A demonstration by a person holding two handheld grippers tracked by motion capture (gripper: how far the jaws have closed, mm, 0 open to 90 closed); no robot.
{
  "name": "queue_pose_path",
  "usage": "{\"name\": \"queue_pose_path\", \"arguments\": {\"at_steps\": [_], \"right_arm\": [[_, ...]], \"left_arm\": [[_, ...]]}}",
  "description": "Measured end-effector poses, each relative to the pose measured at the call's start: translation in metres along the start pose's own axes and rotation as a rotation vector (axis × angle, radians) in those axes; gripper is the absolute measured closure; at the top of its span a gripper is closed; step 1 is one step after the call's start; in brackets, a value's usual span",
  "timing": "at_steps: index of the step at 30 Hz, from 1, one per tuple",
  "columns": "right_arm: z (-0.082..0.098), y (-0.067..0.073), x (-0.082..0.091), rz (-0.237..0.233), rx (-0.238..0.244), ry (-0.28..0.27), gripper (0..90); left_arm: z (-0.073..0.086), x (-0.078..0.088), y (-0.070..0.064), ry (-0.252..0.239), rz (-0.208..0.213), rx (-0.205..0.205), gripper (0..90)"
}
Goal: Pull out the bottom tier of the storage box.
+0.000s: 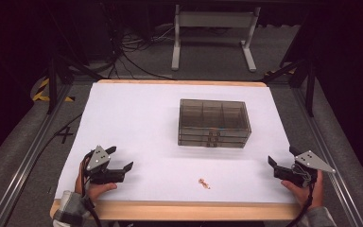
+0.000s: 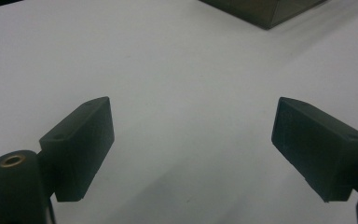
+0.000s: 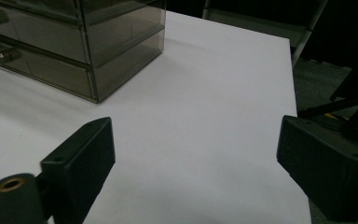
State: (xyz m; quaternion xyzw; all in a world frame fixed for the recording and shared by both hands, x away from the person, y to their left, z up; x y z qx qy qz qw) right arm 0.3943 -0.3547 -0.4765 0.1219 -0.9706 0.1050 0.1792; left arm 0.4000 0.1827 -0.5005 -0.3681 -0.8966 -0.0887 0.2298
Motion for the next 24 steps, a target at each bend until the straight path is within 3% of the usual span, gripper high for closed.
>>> {"name": "queue_pose_path", "arguments": {"at_steps": [6,13,19,22,24], "right_arm": [[0.001,0.004,0.000,-0.025,0.026,0.017,22.8],[0.000,0.004,-0.001,-0.042,0.020,0.025,32.7],[-0.010,-0.003,0.003,-0.011,-0.013,0.003,44.1],[-0.018,-0.003,0.005,-0.015,-0.023,-0.018,48.1],[-0.032,0.001,0.008,-0.026,-0.016,-0.053,55.4]], "left_arm": [[0.000,0.001,-0.001,-0.001,-0.006,-0.024,14.6],[0.000,0.002,-0.003,-0.007,-0.013,-0.039,15.9],[0.001,0.000,-0.002,0.007,-0.011,-0.037,16.5],[0.001,0.000,-0.002,0.007,-0.012,-0.036,16.6],[0.001,0.000,-0.003,0.007,-0.013,-0.037,16.8]]}}
Point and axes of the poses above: each handheld gripper's, and its own axes: x roughly backward along the jaws, z roughly out of its underside, y roughly to its left, the point moved 9 cm from there along -x, roughly forward along the jaws, and after that the axes turned 3 degrees about z, right-handed, at the moved point
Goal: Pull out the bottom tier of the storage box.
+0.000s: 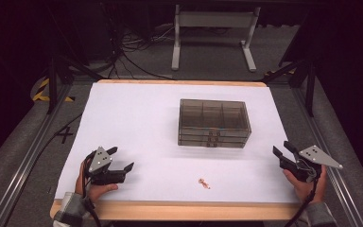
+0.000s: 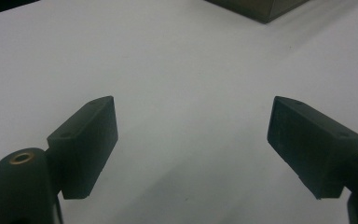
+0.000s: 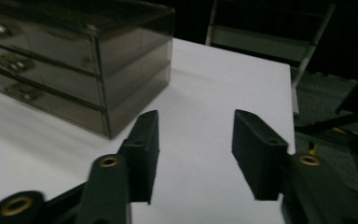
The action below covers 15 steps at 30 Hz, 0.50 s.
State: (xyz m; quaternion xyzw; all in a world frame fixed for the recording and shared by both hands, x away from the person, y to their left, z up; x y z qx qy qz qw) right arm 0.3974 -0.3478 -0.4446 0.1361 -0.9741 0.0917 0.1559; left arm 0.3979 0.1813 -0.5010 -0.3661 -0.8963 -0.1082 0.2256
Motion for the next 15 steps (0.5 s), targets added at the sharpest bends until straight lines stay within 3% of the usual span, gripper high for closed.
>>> {"name": "queue_pose_path", "arguments": {"at_steps": [9,15], "right_arm": [[-0.039,0.016,-0.006,-0.049,0.029,-0.065,75.7],[-0.063,0.030,-0.013,-0.074,0.055,-0.093,80.4]], "left_arm": [[0.000,0.000,0.000,0.001,-0.001,0.001,17.4],[0.000,0.000,0.001,0.002,0.000,0.001,22.9]]}}
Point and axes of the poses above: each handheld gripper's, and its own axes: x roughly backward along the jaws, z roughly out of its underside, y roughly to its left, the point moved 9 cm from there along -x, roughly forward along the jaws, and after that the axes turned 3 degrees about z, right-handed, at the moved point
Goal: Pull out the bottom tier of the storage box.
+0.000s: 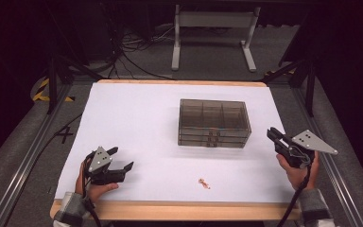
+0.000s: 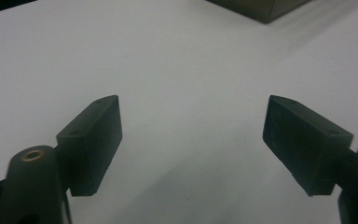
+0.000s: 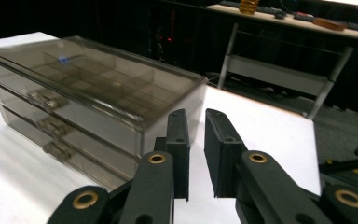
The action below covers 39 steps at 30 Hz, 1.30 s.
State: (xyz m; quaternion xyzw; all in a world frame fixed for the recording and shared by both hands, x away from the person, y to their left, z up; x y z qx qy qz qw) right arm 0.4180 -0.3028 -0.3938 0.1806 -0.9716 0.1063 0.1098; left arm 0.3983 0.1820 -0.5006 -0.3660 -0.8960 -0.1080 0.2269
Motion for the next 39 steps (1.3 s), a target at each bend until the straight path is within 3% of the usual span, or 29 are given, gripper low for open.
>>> {"name": "queue_pose_path", "arguments": {"at_steps": [7,9,16,17,20,22,31,35,39], "right_arm": [[-0.011,0.016,-0.007,-0.045,0.003,-0.012,79.7],[-0.012,0.020,-0.008,-0.057,0.008,-0.011,79.7],[-0.004,0.036,-0.013,-0.102,0.026,0.018,77.1],[-0.004,0.036,-0.013,-0.102,0.026,0.018,77.1],[0.001,0.046,-0.014,-0.125,0.036,0.036,75.9],[0.004,0.052,-0.016,-0.137,0.044,0.044,74.6],[0.016,0.072,-0.020,-0.177,0.089,0.076,71.5],[0.022,0.074,-0.021,-0.185,0.096,0.087,70.6],[0.025,0.074,-0.021,-0.184,0.100,0.097,70.6]], "left_arm": [[-0.008,0.002,0.004,-0.023,-0.004,0.013,25.5],[-0.016,0.003,0.004,-0.045,0.000,0.015,26.3],[-0.055,-0.008,-0.003,-0.080,0.029,-0.046,33.0],[-0.055,-0.008,-0.003,-0.080,0.029,-0.046,34.1],[-0.081,-0.019,-0.009,-0.111,0.051,-0.063,36.4],[-0.098,-0.027,-0.013,-0.123,0.065,-0.082,39.8],[-0.160,-0.065,-0.036,-0.127,0.153,-0.157,71.9],[-0.175,-0.086,-0.047,-0.100,0.174,-0.190,84.0],[-0.178,-0.099,-0.053,-0.071,0.179,-0.203,89.9]]}}
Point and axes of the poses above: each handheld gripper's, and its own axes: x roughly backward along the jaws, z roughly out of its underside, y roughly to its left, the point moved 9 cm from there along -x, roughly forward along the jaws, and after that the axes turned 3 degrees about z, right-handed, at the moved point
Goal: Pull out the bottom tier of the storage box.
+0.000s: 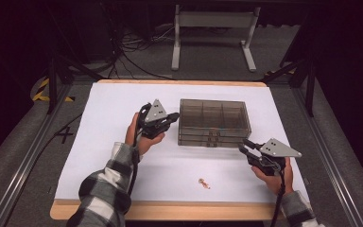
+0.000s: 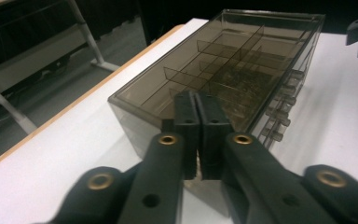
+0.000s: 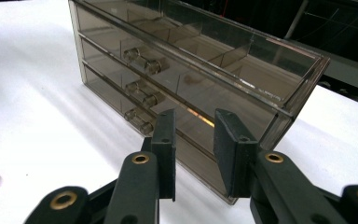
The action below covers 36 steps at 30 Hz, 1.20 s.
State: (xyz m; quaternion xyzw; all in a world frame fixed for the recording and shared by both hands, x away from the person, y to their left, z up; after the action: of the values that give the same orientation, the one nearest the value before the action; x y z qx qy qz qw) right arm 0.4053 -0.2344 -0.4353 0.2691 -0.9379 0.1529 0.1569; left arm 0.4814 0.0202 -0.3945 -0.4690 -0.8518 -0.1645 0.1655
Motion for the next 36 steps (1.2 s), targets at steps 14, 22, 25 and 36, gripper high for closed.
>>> {"name": "queue_pose_path", "arguments": {"at_steps": [14,22,25,36], "right_arm": [[0.010,0.006,-0.006,-0.010,0.029,0.033,70.0],[0.018,0.014,-0.015,-0.020,0.041,0.063,68.4],[0.021,0.018,-0.018,-0.024,0.046,0.079,68.4],[0.014,0.015,-0.016,-0.004,0.032,0.060,69.6]], "left_arm": [[0.012,-0.025,-0.003,0.077,-0.004,-0.006,90.0],[0.013,-0.026,0.000,0.082,-0.022,-0.001,90.0],[0.012,-0.026,0.000,0.084,-0.025,-0.011,90.0],[0.013,-0.026,0.000,0.072,-0.010,-0.001,90.0]]}}
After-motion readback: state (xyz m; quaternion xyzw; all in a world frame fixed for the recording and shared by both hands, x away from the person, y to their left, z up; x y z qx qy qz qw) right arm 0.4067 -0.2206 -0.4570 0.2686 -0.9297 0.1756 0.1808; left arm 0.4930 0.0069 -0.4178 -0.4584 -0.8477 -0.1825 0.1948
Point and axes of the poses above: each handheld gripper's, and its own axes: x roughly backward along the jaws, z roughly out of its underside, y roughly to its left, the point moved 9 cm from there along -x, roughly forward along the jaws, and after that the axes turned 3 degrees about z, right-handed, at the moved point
